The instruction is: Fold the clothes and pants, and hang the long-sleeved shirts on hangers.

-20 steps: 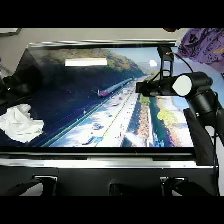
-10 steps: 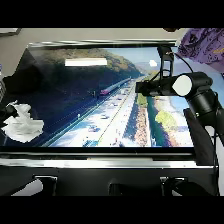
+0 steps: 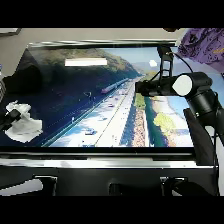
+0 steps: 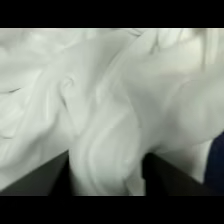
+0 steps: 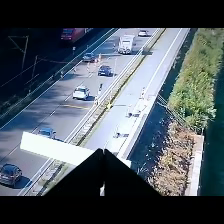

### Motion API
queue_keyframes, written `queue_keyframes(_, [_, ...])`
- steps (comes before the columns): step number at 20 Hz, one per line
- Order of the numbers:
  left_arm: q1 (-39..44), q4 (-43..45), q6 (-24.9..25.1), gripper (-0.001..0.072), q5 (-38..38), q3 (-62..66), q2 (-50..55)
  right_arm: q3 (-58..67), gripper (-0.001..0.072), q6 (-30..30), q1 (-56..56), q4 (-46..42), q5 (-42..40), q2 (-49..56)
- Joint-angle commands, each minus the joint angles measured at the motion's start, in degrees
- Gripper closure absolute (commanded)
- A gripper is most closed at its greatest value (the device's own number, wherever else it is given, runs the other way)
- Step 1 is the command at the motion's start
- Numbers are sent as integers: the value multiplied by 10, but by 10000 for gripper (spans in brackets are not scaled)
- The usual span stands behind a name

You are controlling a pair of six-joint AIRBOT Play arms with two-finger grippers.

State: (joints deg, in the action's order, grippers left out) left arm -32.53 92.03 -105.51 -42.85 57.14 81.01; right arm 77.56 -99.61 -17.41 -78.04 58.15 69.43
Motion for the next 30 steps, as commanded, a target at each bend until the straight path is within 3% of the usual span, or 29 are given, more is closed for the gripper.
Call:
queue_keyframes(1, [1,-73,5,690,-11,-2,3,0,678,-3,0,18,0,0])
queue_keyframes(5, [71,-142,5,692,-70,-2,-95,0,677,-11,0,37,5,0])
queue_keyframes(8, [187,-239,5,691,-87,-1,-192,0,673,5,0,23,5,0])
queue_keyframes(9, [234,-279,4,691,-85,-1,-218,0,642,9,0,17,7,0])
queue_keyframes(11, [330,-335,-22,691,-78,0,-247,0,622,9,0,-7,20,-3])
queue_keyframes(16, [576,-346,-122,692,23,0,-197,0,622,8,0,-104,97,-10])
queue_keyframes(20, [682,-347,-170,679,141,0,-74,0,626,9,0,-144,177,-13])
queue_keyframes(21, [688,-347,-193,544,148,0,-49,0,625,9,0,-144,183,-13])
queue_keyframes(22, [686,-355,-218,271,148,0,-34,0,614,9,0,-144,185,-13])
queue_keyframes(23, [679,-356,-230,33,148,1,-32,0,526,9,0,-144,187,-13])
queue_keyframes(24, [667,-355,-230,-9,148,1,-42,0,295,8,0,-144,187,-13])
queue_keyframes(25, [647,-355,-220,-9,146,1,-60,0,239,9,0,-154,189,-13])
queue_keyframes(28, [561,-355,-154,-9,110,1,-136,-14,238,-21,44,-136,164,-13])
queue_keyframes(30, [495,-355,-114,-9,64,1,-193,-73,238,-8,121,-5,121,-9])
